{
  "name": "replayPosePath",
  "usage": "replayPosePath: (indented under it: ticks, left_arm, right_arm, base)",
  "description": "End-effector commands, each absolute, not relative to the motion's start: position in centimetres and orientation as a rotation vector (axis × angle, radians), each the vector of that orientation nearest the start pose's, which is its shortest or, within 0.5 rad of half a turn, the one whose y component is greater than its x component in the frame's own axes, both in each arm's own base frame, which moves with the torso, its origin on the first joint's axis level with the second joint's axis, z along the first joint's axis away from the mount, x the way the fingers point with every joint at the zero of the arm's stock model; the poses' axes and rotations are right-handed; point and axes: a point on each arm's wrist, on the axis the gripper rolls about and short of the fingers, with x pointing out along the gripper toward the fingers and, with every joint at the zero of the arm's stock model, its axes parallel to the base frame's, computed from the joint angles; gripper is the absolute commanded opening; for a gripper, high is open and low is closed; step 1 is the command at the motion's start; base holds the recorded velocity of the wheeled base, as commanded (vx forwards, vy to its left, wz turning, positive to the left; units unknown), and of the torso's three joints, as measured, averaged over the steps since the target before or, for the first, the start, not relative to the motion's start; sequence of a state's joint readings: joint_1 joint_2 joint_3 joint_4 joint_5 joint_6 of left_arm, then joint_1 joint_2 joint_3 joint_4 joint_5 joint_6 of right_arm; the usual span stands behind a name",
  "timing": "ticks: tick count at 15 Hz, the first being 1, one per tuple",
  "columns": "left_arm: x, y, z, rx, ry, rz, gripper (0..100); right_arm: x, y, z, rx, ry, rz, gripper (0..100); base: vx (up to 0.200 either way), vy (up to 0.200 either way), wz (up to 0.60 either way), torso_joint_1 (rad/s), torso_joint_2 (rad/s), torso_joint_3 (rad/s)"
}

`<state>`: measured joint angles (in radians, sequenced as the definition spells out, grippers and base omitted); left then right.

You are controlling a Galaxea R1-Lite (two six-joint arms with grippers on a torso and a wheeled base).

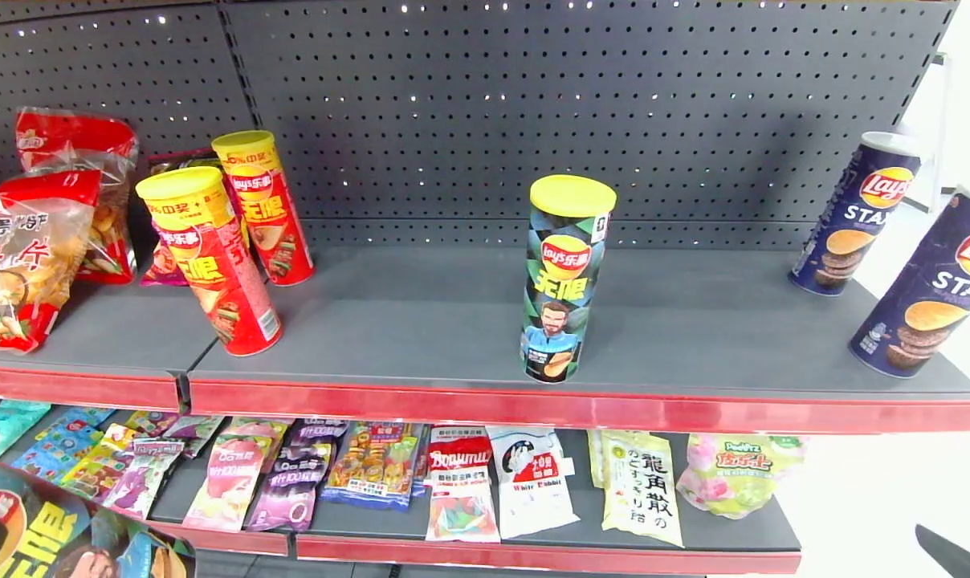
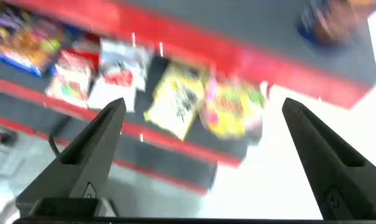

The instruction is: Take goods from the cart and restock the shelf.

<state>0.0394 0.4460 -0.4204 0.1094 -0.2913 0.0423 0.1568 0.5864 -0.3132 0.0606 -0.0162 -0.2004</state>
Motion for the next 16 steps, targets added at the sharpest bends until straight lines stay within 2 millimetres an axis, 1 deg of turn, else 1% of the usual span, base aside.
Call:
replayPosePath:
  ticks: [1,3,4,5,6,7,8,10,11,12,13,15,16]
  left_arm:
    - [1.0,-0.6,18.3,0.015,0.151,-0.259,0]
    - [1.0,-0.6,18.3,0.014,0.154,-0.259,0]
    - [1.0,-0.6,18.3,0.013,0.153,-0.260,0]
    - [1.0,-0.6,18.3,0.013,0.151,-0.265,0]
    - [0.9,-0.7,18.3,0.012,0.146,-0.279,0]
    - [0.9,-0.7,18.3,0.013,0.140,-0.286,0]
    - [0.8,-0.7,18.2,0.013,0.137,-0.286,0]
    - [0.8,-0.7,18.2,0.014,0.135,-0.288,0]
    - [0.8,-0.7,18.3,0.014,0.135,-0.288,0]
    - [0.8,-0.7,18.4,0.014,0.134,-0.288,0]
    - [0.8,-0.7,18.4,0.014,0.135,-0.288,0]
    - [0.8,-0.7,18.3,0.014,0.134,-0.288,0]
    - [0.7,-0.7,18.3,0.014,0.132,-0.288,0]
  right_arm:
    - [-3.2,-0.2,14.3,-0.200,0.215,0.047,100]
    - [-4.7,-0.3,12.1,-0.181,0.262,0.047,100]
    - [-5.1,-0.4,11.3,-0.185,0.294,0.055,100]
    - [-5.0,-0.3,11.1,-0.181,0.303,0.058,100]
    - [-4.4,-0.3,10.4,-0.167,0.290,0.055,100]
    - [-3.4,-0.2,10.0,-0.141,0.198,0.047,100]
    - [-1.6,-0.1,8.7,-0.118,-0.013,0.030,100]
    - [-1.8,-0.2,8.4,-0.072,0.066,0.008,100]
    - [-1.8,-0.2,8.5,-0.075,0.055,-0.001,100]
    - [-1.5,-0.3,8.6,-0.085,0.092,-0.112,100]
    - [-1.3,-0.3,8.6,-0.097,0.118,-0.162,100]
    - [-2.0,-0.2,8.4,-0.093,0.028,-0.068,100]
    - [-2.3,-0.2,8.3,-0.092,-0.010,-0.048,100]
  base:
    - [0.000,0.000,0.00,0.000,0.00,0.000]
    - [0.000,0.000,0.00,0.000,0.00,0.000]
    - [0.000,0.000,0.00,0.000,0.00,0.000]
    - [0.000,0.000,0.00,0.000,0.00,0.000]
    - [0.000,0.000,0.00,0.000,0.00,0.000]
    - [0.000,0.000,0.00,0.000,0.00,0.000]
    - [0.000,0.000,0.00,0.000,0.00,0.000]
    - [0.000,0.000,0.00,0.000,0.00,0.000]
    - [0.000,0.000,0.00,0.000,0.00,0.000]
    - [0.000,0.000,0.00,0.000,0.00,0.000]
    - [0.000,0.000,0.00,0.000,0.00,0.000]
    - [0.000,0.000,0.00,0.000,0.00,0.000]
    - [0.000,0.000,0.00,0.000,0.00,0.000]
